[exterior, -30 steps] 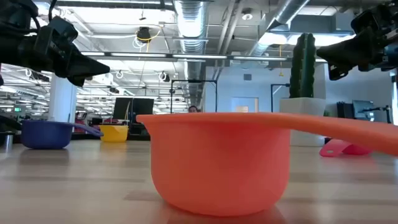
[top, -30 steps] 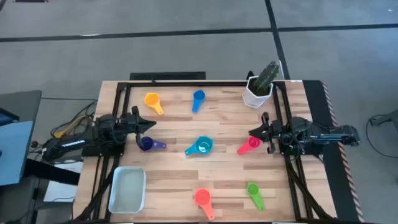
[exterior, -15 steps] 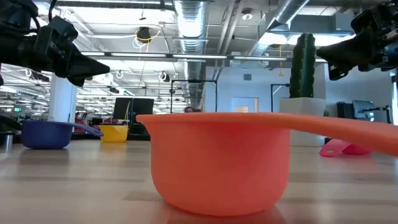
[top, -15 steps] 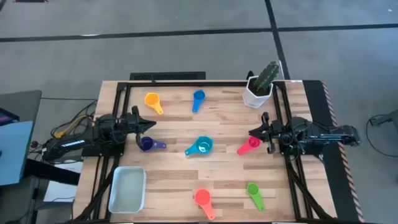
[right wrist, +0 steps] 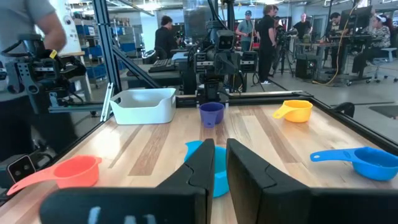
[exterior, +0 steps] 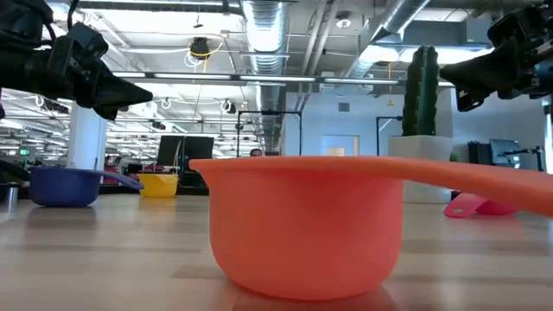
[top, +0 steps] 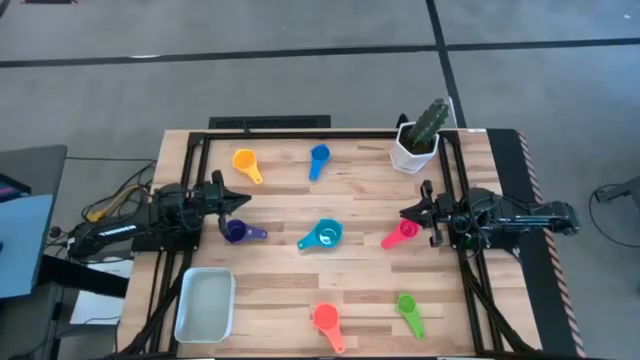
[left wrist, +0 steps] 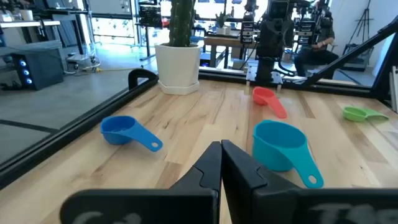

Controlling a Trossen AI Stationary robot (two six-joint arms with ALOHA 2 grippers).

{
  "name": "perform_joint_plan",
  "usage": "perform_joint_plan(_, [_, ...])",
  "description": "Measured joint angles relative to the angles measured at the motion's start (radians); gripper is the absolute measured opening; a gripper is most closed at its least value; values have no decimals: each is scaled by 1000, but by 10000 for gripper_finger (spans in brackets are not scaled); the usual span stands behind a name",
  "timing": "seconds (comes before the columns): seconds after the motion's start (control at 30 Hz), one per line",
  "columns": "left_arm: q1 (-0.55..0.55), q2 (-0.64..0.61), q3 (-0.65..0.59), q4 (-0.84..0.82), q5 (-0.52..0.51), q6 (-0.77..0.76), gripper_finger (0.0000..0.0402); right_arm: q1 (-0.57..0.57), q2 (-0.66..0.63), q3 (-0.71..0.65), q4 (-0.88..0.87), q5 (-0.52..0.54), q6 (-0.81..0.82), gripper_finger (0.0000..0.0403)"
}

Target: Nest measuring cups in basket

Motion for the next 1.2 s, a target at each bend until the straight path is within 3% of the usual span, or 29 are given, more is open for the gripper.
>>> perform_joint_plan(0.87, [0,0,0,0,0,-23,0,0,0,0,0,0,0,67])
perform_joint_plan(0.97, [0,0,0,1,1,-163,0,0,0,0,0,0,0,67])
perform_joint_plan(1.07, [0,0,0,15,-3,-423,0,0,0,0,0,0,0,67])
perform_joint_plan(1.2, [0,0,0,26,-122,-646,0,0,0,0,5,0,-37,67])
